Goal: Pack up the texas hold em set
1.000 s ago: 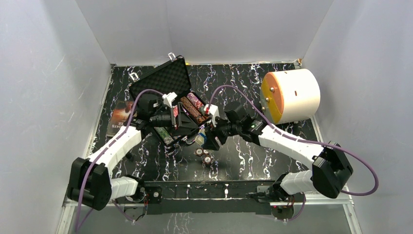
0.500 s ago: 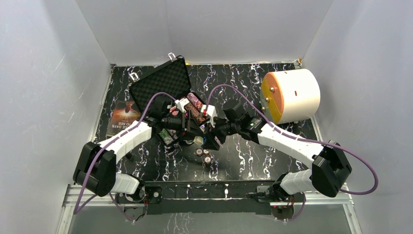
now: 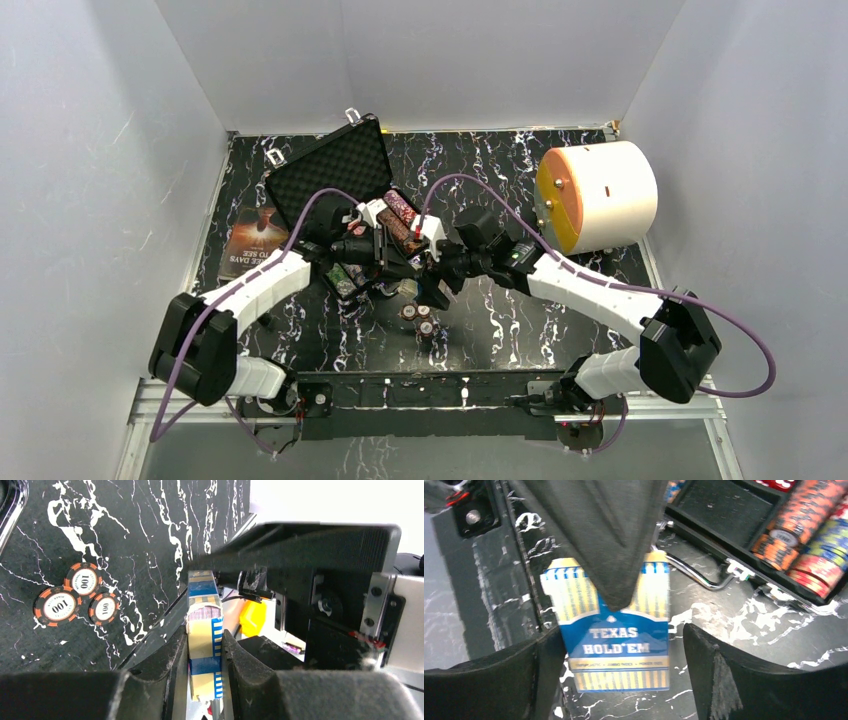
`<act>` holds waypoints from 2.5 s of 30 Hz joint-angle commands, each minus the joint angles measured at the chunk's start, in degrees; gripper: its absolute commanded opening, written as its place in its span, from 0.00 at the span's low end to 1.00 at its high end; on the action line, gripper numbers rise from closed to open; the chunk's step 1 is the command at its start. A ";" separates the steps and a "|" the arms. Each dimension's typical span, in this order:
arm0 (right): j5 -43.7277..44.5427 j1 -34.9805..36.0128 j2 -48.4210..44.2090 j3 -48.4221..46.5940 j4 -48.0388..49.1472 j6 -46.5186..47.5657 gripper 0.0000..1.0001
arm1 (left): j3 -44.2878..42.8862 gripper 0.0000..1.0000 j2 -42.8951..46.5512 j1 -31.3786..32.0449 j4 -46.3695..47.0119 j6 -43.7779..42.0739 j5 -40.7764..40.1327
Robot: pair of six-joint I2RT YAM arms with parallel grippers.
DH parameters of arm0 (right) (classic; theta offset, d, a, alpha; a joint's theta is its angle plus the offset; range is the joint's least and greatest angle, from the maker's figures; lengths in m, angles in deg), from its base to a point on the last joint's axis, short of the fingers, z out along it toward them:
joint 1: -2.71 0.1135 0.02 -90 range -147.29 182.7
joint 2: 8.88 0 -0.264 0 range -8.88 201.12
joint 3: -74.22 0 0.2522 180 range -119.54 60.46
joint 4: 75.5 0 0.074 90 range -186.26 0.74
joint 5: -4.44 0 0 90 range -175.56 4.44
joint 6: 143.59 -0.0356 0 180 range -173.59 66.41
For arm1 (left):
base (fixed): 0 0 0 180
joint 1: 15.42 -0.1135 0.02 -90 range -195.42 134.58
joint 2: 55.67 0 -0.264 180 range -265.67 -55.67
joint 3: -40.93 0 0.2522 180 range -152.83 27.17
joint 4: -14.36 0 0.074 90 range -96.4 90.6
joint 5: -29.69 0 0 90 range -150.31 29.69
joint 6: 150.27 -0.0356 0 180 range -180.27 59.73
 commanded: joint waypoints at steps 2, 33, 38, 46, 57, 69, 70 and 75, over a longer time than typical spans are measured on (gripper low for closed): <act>11.60 -0.31 -1.63 -1.18 6.21 -6.39 0.97 | 1.92 0.00 5.66 -0.29 4.81 2.44 -1.45; 20.91 -0.34 -14.50 12.20 18.55 -25.71 0.98 | -2.31 0.00 0.73 -3.03 -2.44 9.56 -53.83; 19.81 -0.34 -13.58 11.94 18.72 -25.92 0.98 | -1.00 0.00 0.81 -3.08 0.26 13.44 -48.37; 14.77 -0.34 -11.99 10.58 19.71 -26.01 0.97 | 1.32 0.00 -3.23 -3.01 4.86 17.85 -44.88; 15.14 -0.34 -12.01 10.98 19.35 -25.77 0.98 | 0.81 0.00 -0.64 -3.02 1.15 13.80 -48.88; 14.93 -0.34 -11.12 10.53 19.25 -26.02 0.98 | 1.00 0.00 -0.63 -3.01 1.77 13.80 -47.42; 14.98 -0.34 -11.17 10.60 19.19 -25.94 0.98 | 0.83 0.00 -0.76 -3.01 1.57 13.63 -47.45; 15.13 -0.34 -11.61 10.78 18.95 -25.87 0.98 | 0.01 0.08 -0.65 -3.01 0.39 12.30 -48.42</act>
